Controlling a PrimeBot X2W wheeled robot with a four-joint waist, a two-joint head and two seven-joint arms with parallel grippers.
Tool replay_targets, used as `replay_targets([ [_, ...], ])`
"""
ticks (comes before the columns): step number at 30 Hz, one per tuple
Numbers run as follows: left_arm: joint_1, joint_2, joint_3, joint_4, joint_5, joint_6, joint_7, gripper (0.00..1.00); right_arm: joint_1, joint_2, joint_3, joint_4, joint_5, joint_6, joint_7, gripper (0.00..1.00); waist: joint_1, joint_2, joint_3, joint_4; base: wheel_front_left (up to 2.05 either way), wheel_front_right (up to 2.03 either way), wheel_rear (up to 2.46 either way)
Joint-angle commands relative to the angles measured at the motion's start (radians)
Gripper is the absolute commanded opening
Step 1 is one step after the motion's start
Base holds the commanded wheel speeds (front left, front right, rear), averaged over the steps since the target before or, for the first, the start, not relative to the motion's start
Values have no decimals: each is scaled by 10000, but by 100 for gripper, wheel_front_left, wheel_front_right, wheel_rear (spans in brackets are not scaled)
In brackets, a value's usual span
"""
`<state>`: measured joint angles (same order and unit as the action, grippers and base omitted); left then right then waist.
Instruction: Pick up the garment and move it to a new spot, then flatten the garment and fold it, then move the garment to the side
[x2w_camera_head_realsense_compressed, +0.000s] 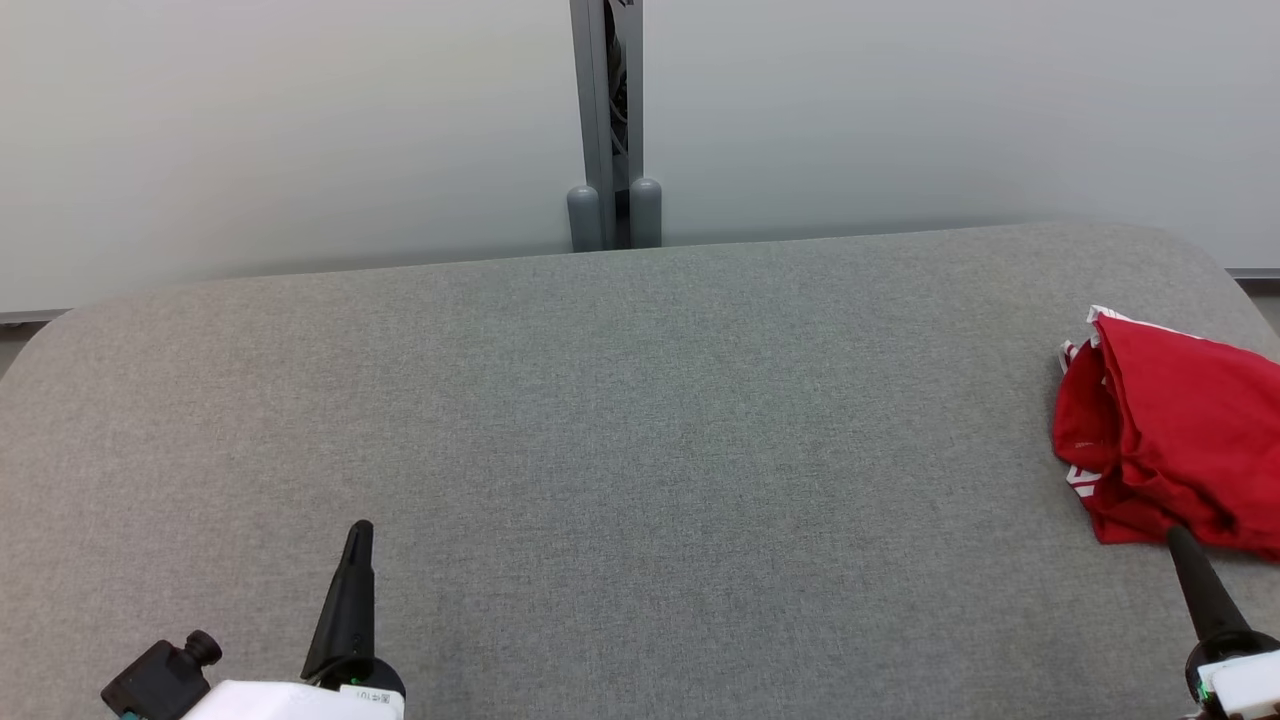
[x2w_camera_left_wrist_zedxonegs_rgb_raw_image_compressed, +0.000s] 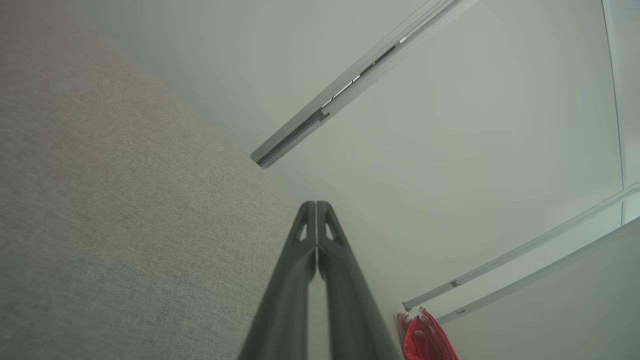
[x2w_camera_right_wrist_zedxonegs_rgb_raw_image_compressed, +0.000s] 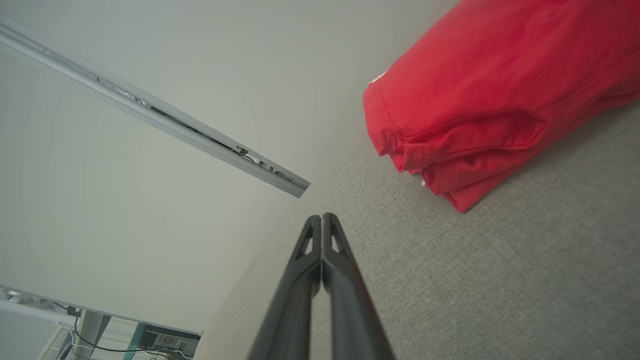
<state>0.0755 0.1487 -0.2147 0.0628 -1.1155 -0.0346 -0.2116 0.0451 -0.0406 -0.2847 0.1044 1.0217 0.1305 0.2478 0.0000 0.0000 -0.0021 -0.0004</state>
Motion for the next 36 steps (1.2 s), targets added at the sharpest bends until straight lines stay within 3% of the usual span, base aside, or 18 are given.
replay_targets([
  [1,-20,52,32,-150,-223,-98,-18,0,-232,-121,-107,-95,299,3,126,0,0,0,1,0,0,0,0],
  [36,279,-540,-33,-411,-2901,-625,-95,0,-255,-135,-990,165,3649,3,1347,0,0,0,28,3,0,0,0],
])
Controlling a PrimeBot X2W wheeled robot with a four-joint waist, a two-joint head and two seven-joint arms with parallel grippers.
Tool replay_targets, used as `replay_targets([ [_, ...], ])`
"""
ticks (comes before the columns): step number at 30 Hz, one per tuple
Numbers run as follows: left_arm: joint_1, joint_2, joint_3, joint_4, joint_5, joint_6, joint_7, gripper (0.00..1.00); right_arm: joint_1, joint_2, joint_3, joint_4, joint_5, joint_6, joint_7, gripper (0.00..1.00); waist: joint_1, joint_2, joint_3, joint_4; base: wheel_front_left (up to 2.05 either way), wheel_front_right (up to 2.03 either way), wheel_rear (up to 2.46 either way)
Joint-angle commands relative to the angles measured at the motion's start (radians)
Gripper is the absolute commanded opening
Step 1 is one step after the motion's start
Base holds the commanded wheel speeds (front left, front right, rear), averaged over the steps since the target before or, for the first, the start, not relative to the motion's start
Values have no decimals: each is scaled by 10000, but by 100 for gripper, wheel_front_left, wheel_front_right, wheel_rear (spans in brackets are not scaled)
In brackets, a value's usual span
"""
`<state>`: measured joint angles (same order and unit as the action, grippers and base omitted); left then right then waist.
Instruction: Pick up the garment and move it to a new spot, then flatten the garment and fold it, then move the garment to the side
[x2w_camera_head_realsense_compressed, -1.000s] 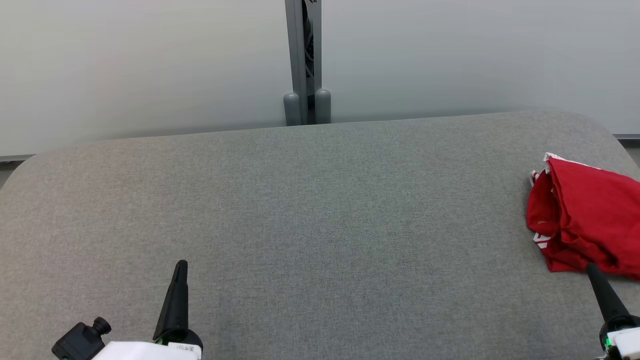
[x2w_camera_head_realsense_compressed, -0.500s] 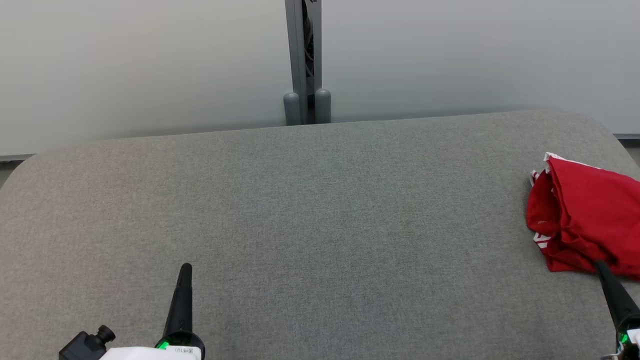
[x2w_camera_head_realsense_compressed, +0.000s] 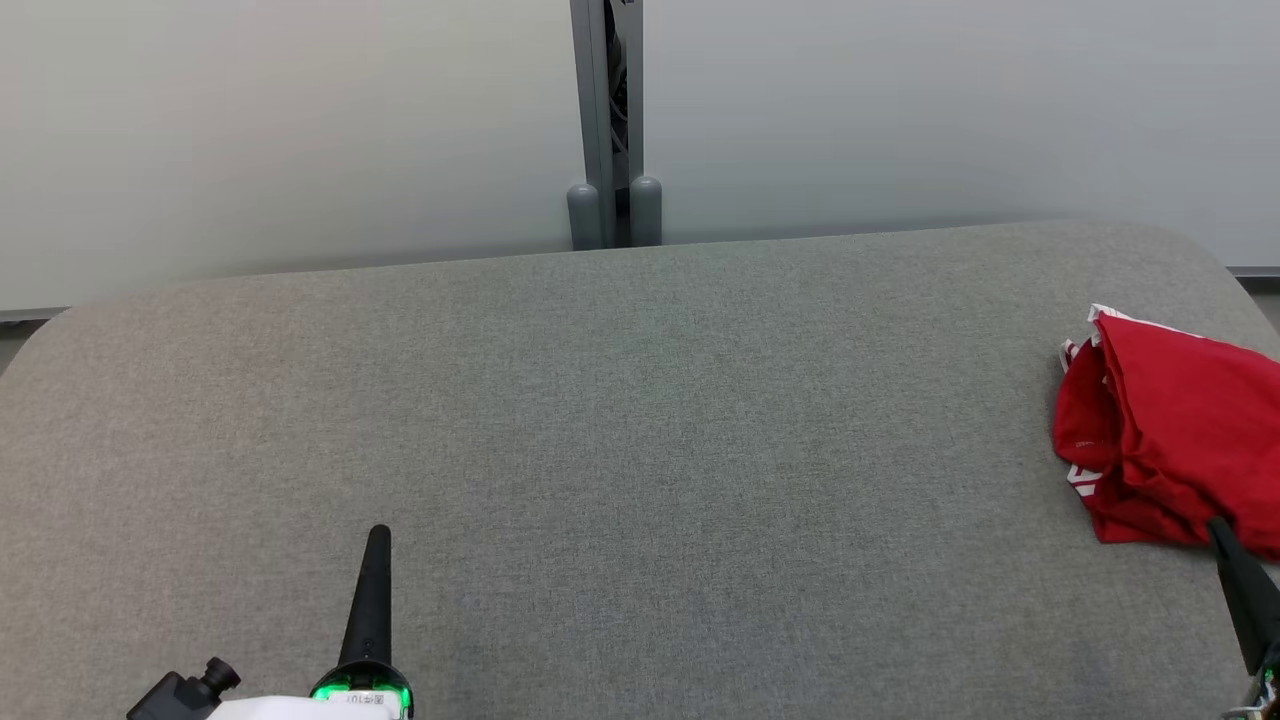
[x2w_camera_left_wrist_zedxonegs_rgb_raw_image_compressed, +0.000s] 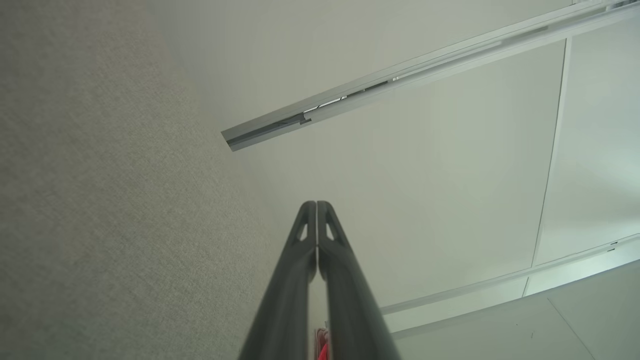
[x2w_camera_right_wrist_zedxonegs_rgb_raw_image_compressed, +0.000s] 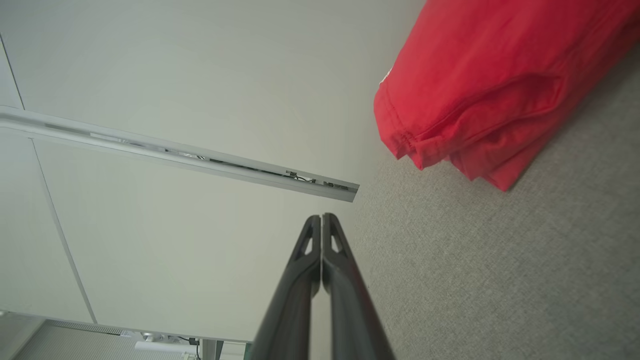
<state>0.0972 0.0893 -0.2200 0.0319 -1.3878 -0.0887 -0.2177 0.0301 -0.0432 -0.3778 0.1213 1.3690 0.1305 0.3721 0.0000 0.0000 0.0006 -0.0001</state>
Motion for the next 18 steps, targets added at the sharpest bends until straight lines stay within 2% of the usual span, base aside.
replay_targets([
  [1,70,36,18,-110,-244,-89,-36,0,-107,-109,-83,2,264,3,122,0,0,0,1,0,0,0,0],
  [18,155,-224,-9,-195,-1298,-293,-58,0,-139,-116,-445,83,1612,4,624,0,0,0,15,2,0,0,0],
])
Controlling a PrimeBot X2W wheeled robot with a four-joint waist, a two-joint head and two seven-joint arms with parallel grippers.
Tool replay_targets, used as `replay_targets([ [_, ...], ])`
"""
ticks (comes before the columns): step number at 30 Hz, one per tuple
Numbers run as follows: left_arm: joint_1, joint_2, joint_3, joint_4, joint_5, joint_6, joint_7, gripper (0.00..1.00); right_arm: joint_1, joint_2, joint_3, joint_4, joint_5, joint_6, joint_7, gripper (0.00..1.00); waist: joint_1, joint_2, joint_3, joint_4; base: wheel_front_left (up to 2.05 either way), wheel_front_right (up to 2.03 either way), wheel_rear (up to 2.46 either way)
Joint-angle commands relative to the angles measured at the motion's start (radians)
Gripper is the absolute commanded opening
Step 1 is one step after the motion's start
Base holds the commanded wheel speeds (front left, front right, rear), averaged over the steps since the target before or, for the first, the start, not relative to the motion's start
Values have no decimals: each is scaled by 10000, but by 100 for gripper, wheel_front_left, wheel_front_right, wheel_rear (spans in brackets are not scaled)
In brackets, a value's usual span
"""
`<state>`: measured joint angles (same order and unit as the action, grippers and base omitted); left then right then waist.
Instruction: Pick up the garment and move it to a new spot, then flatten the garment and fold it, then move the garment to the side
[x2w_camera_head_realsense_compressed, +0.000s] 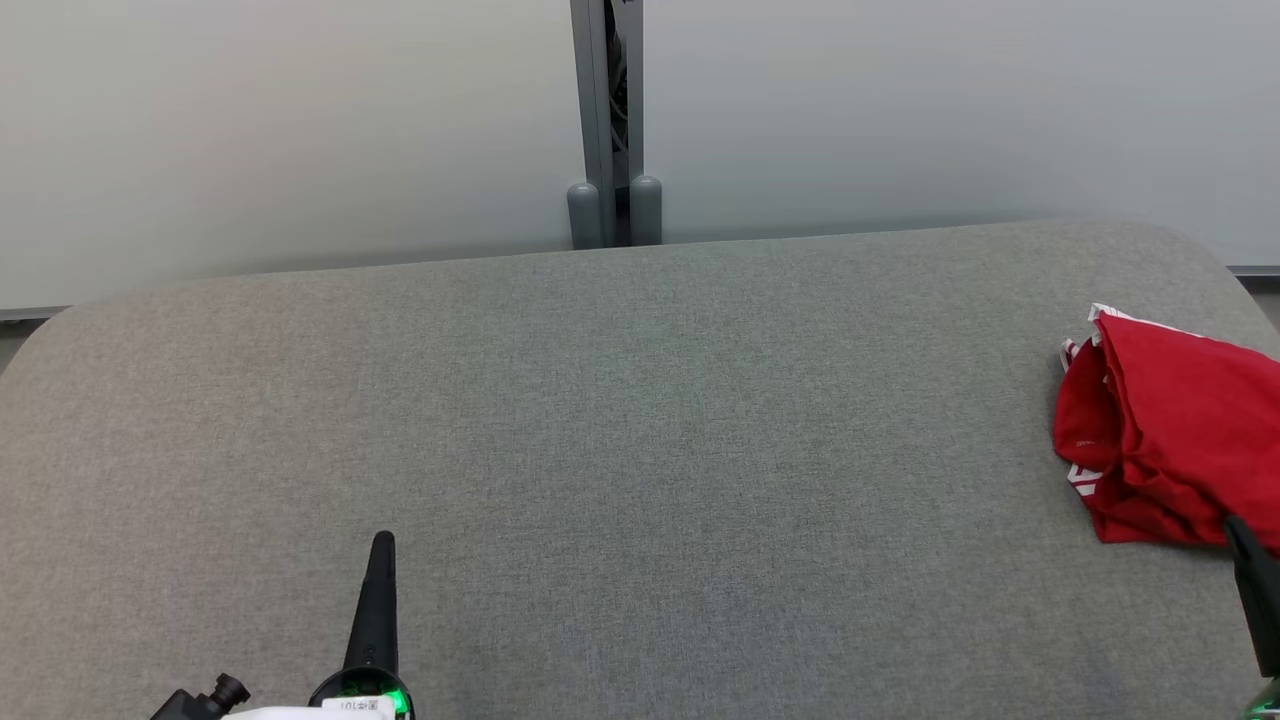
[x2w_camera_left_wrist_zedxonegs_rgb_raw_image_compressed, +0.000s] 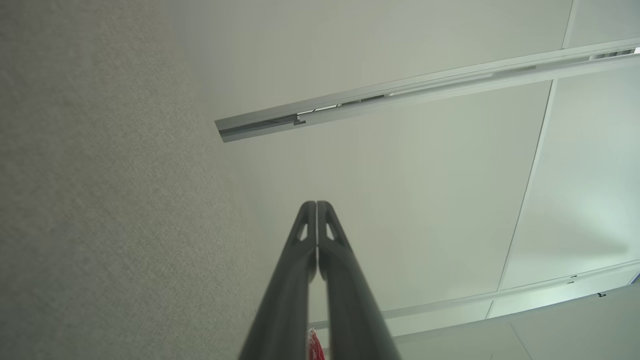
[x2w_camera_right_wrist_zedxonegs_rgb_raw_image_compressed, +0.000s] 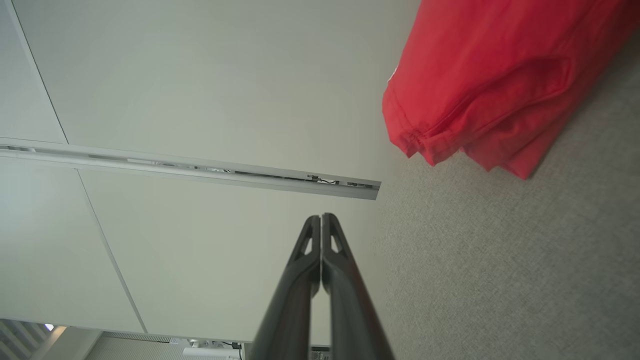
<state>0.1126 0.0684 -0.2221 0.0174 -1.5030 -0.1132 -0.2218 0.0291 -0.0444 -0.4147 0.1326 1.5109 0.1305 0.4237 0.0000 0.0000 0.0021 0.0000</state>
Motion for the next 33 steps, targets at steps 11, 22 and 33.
replay_targets([
  [11,82,-128,-3,-107,-708,-174,-40,0,-129,-108,-249,27,912,4,363,0,0,0,9,1,0,0,0],
  [22,114,-193,-6,-129,-937,-214,-34,0,-136,-108,-341,53,1194,4,465,0,0,0,13,2,0,0,0],
  [33,114,-193,-6,-130,-936,-214,-34,0,-136,-106,-344,53,1191,4,467,0,0,0,13,2,0,0,0],
])
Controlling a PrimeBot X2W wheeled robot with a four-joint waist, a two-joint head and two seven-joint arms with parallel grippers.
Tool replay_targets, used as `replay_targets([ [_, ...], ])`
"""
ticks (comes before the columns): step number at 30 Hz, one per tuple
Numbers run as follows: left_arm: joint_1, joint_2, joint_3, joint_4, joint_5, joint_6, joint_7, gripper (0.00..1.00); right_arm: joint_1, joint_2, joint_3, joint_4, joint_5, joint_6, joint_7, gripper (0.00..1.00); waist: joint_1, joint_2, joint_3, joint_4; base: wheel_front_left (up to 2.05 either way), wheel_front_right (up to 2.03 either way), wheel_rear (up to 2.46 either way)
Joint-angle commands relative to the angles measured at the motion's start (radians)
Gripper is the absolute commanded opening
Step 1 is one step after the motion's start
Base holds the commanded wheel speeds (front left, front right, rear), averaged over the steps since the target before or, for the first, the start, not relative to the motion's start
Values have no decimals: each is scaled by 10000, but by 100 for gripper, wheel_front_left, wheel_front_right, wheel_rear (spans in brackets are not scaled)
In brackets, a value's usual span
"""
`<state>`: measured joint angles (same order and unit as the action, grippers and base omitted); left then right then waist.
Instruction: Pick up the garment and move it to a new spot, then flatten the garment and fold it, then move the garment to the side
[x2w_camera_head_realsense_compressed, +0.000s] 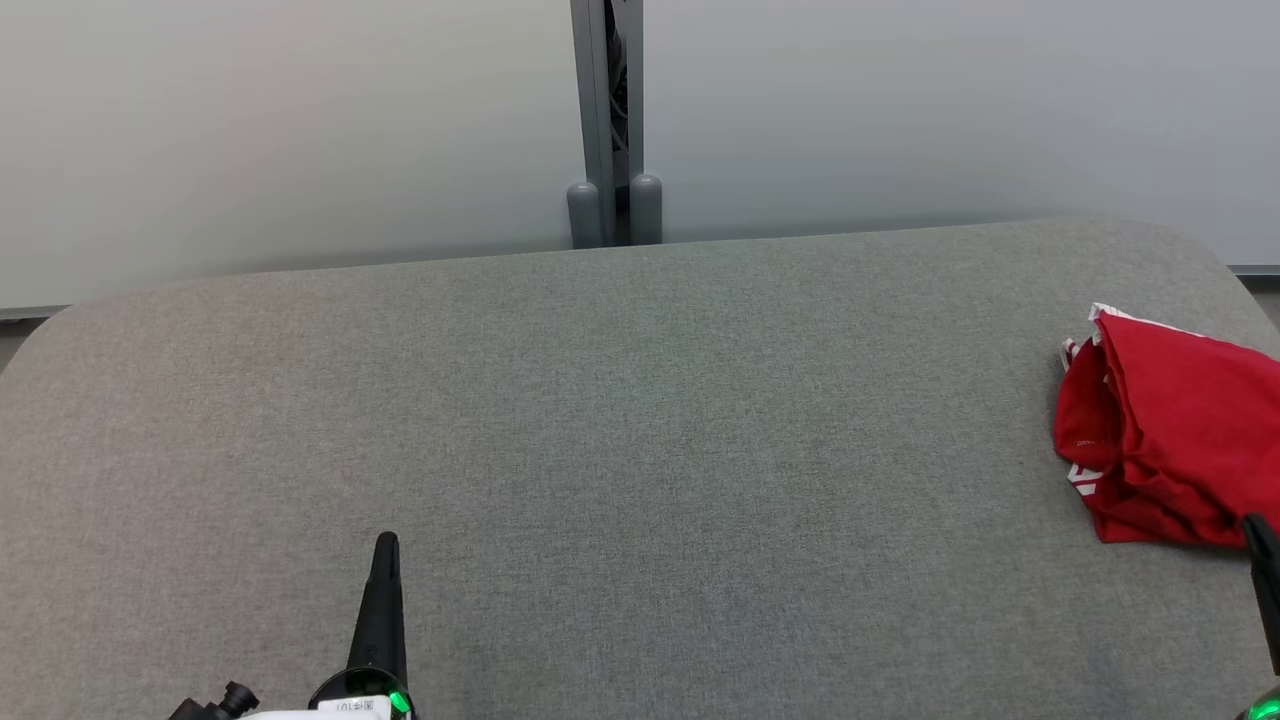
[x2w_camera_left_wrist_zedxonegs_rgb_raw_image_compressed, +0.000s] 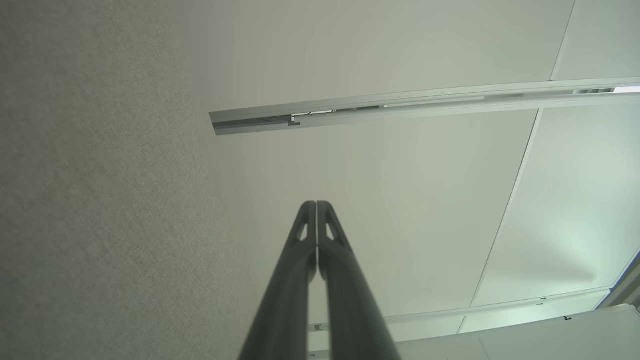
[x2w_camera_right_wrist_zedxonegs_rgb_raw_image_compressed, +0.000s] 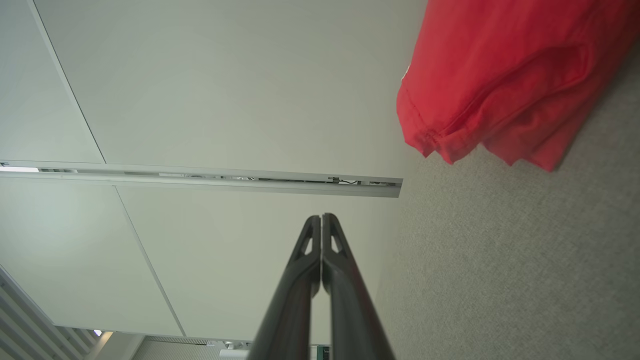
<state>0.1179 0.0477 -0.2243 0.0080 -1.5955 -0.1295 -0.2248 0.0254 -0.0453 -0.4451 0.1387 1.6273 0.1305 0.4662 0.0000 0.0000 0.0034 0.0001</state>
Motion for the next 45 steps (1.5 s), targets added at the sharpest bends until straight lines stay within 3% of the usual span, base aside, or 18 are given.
replay_targets([
  [1,61,14,15,-36,-12,-51,-3,0,-98,-96,-40,-8,27,4,41,0,0,0,0,0,0,0,0],
  [45,61,14,10,-38,-15,-52,-7,0,-96,-94,-28,-7,37,4,33,0,0,0,0,0,0,0,0],
])
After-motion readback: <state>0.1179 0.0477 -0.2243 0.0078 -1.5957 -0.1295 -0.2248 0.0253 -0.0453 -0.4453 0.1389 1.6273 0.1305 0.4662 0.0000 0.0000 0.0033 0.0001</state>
